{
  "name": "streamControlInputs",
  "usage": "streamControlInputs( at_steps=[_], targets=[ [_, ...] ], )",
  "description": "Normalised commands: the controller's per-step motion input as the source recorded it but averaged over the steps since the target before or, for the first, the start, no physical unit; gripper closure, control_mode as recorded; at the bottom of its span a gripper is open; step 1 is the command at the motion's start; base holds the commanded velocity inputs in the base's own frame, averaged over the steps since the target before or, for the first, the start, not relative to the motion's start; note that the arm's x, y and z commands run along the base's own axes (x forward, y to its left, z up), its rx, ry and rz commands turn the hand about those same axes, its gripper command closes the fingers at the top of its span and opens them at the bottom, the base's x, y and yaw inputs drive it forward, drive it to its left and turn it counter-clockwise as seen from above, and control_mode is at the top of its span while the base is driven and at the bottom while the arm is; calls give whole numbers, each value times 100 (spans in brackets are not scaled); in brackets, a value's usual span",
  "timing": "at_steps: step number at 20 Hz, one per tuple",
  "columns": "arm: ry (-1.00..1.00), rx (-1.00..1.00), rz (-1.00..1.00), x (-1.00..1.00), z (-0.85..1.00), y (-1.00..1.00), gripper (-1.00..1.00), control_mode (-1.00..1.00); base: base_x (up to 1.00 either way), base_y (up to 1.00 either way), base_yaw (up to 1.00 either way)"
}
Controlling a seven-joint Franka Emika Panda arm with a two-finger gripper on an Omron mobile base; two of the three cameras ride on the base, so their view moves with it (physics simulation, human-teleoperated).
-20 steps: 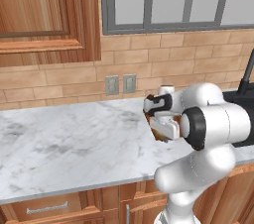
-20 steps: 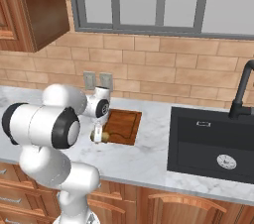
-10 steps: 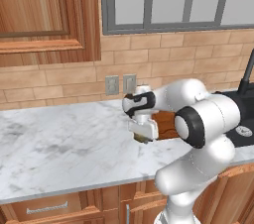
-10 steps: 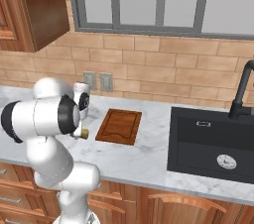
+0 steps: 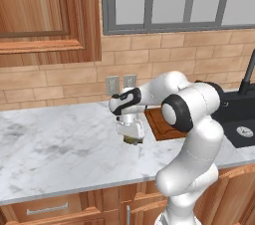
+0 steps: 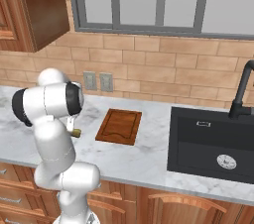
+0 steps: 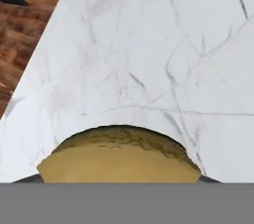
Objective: Pick up the sponge from the counter and clean the cutting board by briefly scrubbing or pressing down on the cutting board. Once finished, release the sponge.
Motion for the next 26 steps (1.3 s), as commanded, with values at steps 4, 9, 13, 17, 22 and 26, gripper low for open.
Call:
streamControlInputs(
  at_steps=[4, 9, 13, 17, 22, 26],
  targets=[
    [-6, 0, 0, -6, -10, 8, -100, -100, 0, 0, 0],
    [-19, 0, 0, -43, 22, 0, -100, -100, 0, 0, 0],
    [-27, 0, 0, -54, 53, 0, -100, -100, 0, 0, 0],
    [-30, 0, 0, -58, 59, 0, -100, -100, 0, 0, 0],
    [-30, 0, 0, -63, 56, 0, -100, -100, 0, 0, 0],
    [-30, 0, 0, -57, 63, 0, -100, -100, 0, 0, 0]
  ],
)
